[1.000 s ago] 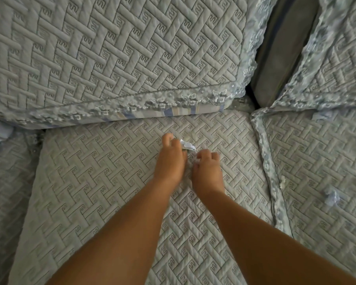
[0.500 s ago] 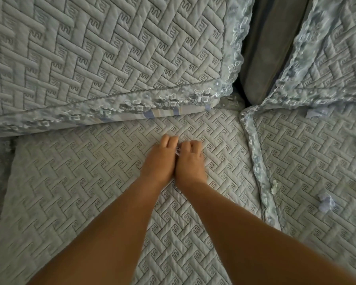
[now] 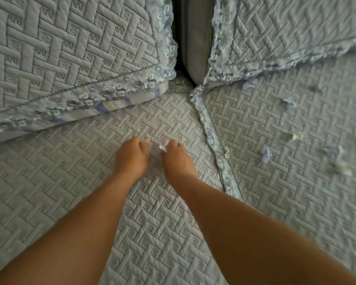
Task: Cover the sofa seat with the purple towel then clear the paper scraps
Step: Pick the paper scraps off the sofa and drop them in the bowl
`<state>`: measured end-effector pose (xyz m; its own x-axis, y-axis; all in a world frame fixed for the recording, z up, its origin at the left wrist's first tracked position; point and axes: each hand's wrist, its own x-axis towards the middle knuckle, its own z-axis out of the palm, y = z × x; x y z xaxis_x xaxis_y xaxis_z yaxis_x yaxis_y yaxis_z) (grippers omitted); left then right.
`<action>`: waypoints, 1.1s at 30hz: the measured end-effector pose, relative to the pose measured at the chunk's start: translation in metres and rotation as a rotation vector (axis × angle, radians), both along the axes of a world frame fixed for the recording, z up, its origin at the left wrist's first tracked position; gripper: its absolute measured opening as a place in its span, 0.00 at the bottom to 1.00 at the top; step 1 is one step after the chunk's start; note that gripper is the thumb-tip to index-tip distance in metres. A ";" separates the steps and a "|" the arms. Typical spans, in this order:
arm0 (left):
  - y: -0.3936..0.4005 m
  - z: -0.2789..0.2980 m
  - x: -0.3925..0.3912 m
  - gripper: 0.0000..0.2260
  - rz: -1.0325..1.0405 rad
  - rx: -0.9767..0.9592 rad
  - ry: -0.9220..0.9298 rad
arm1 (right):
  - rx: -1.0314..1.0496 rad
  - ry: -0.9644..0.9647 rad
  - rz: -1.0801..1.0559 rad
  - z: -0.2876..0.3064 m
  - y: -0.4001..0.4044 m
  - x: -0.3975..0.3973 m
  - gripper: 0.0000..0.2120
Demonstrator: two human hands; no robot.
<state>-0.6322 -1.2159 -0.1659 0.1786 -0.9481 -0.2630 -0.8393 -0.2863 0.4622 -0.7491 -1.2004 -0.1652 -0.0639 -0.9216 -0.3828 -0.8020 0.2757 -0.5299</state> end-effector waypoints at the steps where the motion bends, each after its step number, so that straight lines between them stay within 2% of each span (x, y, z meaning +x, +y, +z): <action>1: 0.002 0.003 -0.007 0.18 0.005 -0.018 0.029 | 0.010 -0.008 -0.039 0.001 0.002 -0.011 0.08; 4: 0.005 0.012 -0.030 0.19 -0.028 -0.041 0.115 | -0.008 0.037 -0.124 0.007 0.008 -0.043 0.10; 8: 0.009 0.026 -0.067 0.09 0.014 -0.014 0.224 | 0.010 0.161 -0.087 0.016 0.023 -0.072 0.14; 12: 0.013 0.038 -0.099 0.03 -0.003 0.028 0.273 | 0.000 0.094 -0.254 0.028 0.035 -0.090 0.19; 19: 0.014 0.044 -0.154 0.09 -0.211 0.030 0.256 | -0.028 0.043 -0.364 0.043 0.037 -0.132 0.13; 22: 0.012 0.034 -0.180 0.17 -0.283 0.073 0.221 | -0.044 0.091 -0.382 0.039 0.031 -0.158 0.09; 26: 0.007 0.009 -0.208 0.28 -0.307 0.168 0.115 | -0.011 0.156 -0.377 0.024 0.019 -0.193 0.16; 30: 0.000 -0.017 -0.226 0.29 -0.292 0.277 -0.036 | 0.006 0.213 -0.282 0.002 0.011 -0.219 0.21; 33: -0.004 -0.032 -0.234 0.22 -0.298 0.261 -0.172 | 0.000 0.251 -0.171 -0.012 0.011 -0.228 0.25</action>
<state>-0.8658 -1.2196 -0.1976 -0.0313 -0.8704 -0.4914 -0.9614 -0.1082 0.2529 -0.9767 -1.1890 -0.1774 -0.3104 -0.8896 -0.3350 -0.8502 0.4175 -0.3207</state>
